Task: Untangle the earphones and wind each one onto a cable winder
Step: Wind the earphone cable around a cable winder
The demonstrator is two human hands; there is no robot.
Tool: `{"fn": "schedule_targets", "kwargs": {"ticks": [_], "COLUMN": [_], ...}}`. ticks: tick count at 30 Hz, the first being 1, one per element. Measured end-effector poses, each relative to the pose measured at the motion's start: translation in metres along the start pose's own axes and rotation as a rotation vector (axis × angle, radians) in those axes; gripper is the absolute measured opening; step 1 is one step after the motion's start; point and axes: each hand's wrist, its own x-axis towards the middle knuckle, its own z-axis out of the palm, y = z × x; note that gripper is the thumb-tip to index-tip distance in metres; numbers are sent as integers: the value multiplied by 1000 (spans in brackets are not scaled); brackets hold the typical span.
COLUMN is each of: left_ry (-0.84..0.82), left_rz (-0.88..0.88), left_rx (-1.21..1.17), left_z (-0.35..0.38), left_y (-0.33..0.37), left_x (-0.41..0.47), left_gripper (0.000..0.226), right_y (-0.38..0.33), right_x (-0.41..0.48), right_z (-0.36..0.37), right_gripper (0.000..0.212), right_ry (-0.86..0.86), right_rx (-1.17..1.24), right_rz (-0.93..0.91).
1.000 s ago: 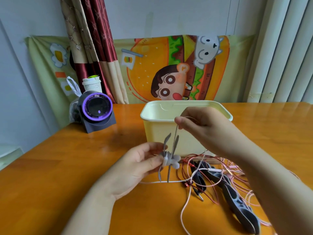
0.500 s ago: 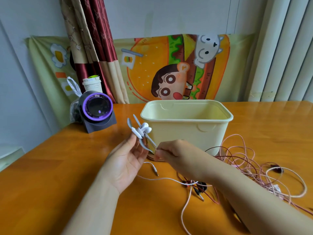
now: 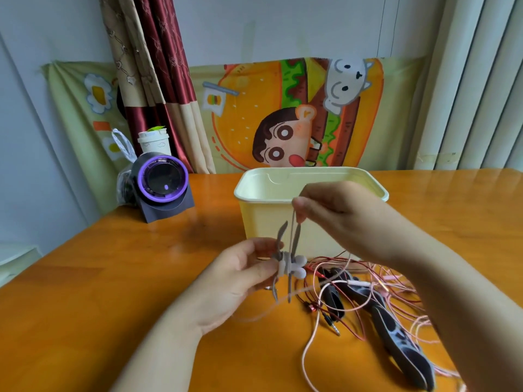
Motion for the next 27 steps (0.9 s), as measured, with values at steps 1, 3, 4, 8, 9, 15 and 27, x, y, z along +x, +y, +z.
{"fn": "schedule_targets", "kwargs": {"ticks": [1,3,4,8,9,15,27], "left_ry": [-18,-46,-85,-198,-163,172,281], "left_rz": [-7,-14,-9,55,80,143,85], "left_rx": [-45,-142,-195,-399,-456,-617,43], "left_z": [-1,-3,-3,-4,-6,-15,-6], "left_y": [0,0,1,2,3,2,-3], "left_x": [-1,-1,-2,-3,-1,10,5], "left_gripper": [34,35,40,51,52,34,35], "right_y": [4,11,14,24,25,17,-6], "right_x": [1,3,4,5,5,1,-2], "right_z": [0,4,8,36,44,64,27], "right_gripper": [31,31,32,37,36,32,34], "right_ry": [21,32,22,-97,-143,-310,-199], "right_rx": [16,50,78,145,142,80,-128], "right_rz": [17,60,87,149,157,144,-43]}}
